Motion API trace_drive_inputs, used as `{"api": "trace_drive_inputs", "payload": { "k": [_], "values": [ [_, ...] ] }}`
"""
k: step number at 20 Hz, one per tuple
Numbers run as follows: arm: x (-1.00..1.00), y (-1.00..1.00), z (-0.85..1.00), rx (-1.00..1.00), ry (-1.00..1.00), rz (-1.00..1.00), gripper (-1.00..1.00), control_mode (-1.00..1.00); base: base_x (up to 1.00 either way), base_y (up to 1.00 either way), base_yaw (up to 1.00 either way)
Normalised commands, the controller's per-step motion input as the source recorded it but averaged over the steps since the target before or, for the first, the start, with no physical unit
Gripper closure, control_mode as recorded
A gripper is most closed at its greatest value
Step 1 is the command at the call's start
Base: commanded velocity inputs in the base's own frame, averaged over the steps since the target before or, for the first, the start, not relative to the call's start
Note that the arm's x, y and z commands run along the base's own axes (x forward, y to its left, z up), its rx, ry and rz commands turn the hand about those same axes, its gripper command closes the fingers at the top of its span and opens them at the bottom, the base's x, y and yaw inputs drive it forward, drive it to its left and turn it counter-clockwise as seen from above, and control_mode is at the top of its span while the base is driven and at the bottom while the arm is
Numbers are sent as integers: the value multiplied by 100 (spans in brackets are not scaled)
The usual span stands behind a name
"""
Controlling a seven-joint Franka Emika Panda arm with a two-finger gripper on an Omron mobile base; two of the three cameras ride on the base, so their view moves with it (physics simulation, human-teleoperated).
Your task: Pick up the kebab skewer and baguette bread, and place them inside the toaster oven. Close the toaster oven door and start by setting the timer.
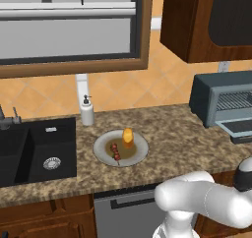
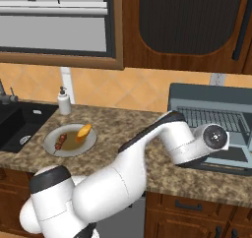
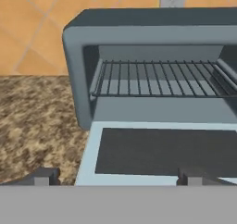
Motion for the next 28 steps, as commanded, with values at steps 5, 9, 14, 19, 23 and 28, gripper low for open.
{"api": "trace_drive_inputs", "payload": {
  "k": [5, 9, 14, 19, 23, 28],
  "values": [
    [16, -1, -37, -3, -25, -2, -100, -100, 0, 0, 0],
    [38, -10, 2, 3, -3, -5, -100, -100, 0, 0, 0],
    [15, -22, 14, 4, -3, -2, -100, -100, 0, 0, 0],
    [7, -12, 18, 0, -1, -1, -100, -100, 0, 0, 0],
    [11, -1, 23, 0, 0, -2, -100, -100, 0, 0, 0],
    [11, 0, 19, 0, 0, -3, -100, -100, 0, 0, 0]
  ]
}}
